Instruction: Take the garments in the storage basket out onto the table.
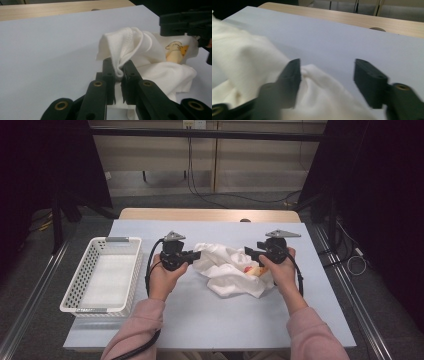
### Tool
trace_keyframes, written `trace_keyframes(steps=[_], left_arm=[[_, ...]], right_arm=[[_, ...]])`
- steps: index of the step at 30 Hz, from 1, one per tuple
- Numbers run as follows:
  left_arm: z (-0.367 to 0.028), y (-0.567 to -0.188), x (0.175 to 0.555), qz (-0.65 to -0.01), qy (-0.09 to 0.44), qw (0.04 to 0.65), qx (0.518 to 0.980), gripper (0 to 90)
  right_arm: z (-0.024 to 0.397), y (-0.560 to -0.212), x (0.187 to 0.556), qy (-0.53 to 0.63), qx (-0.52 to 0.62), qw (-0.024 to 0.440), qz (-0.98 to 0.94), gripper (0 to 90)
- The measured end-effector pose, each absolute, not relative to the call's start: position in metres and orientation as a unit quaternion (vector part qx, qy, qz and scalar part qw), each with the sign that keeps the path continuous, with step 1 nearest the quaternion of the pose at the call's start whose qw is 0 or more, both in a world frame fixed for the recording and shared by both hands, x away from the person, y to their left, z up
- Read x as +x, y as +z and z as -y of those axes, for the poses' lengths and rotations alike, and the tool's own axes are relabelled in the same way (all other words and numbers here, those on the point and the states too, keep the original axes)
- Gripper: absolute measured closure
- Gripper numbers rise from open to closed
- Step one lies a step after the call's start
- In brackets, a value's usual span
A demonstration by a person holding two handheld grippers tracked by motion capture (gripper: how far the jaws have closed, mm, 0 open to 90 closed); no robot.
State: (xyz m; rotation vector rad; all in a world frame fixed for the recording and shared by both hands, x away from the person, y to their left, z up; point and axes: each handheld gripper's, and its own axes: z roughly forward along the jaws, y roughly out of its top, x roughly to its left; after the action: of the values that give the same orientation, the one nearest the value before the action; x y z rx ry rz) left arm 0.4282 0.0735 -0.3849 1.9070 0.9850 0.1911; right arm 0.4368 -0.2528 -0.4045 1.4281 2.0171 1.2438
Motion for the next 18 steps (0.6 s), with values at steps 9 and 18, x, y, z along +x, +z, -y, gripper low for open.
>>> trace_keyframes(steps=[9,18], left_arm=[[-0.080,-0.386,0.426,-0.404,0.073,0.472,0.780,83.0],[-0.077,-0.386,0.424,-0.399,0.071,0.467,0.786,83.0]], right_arm=[[0.252,-0.428,0.451,0.405,0.508,0.101,-0.753,89.5],[0.295,-0.402,0.413,0.430,0.518,0.198,-0.712,89.9]])
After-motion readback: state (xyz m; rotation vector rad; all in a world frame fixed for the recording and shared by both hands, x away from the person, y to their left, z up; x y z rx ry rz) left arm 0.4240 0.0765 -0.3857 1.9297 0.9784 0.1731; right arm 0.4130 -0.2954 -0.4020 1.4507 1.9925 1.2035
